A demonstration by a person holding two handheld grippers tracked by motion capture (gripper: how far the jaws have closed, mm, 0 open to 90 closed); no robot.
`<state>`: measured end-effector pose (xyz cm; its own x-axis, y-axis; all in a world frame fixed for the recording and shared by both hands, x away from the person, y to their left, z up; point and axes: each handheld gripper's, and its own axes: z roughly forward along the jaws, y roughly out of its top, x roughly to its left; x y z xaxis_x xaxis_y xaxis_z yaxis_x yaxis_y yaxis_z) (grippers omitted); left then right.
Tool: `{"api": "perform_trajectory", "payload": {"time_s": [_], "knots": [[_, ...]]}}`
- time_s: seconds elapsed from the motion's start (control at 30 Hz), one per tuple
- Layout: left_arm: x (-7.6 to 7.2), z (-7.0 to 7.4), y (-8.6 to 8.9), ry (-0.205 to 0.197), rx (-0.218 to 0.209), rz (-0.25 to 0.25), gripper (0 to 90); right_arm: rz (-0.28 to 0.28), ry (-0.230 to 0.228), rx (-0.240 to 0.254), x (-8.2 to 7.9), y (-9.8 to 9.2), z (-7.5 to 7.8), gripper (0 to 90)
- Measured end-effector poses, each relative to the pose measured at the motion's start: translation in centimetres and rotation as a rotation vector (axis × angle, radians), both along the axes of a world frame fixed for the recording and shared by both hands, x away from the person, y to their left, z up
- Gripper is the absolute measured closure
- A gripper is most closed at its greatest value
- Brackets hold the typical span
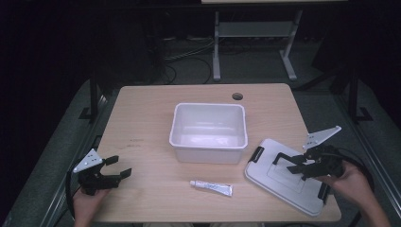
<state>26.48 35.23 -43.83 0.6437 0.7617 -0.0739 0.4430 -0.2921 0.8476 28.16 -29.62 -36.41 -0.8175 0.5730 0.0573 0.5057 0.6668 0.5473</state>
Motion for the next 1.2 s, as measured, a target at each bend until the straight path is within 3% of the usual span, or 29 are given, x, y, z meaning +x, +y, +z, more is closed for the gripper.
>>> {"api": "perform_trajectory", "payload": {"time_s": [0.6,1.2], "knots": [[0.0,0.0,-0.2,0.0,0.004,-0.001,20.1,0.074,0.003,0.008,-0.8,3.2,-0.5,53.4],[0.0,0.1,-0.1,-0.003,0.012,-0.004,20.1,0.192,0.006,0.014,-0.5,8.8,-1.2,48.2]]}}
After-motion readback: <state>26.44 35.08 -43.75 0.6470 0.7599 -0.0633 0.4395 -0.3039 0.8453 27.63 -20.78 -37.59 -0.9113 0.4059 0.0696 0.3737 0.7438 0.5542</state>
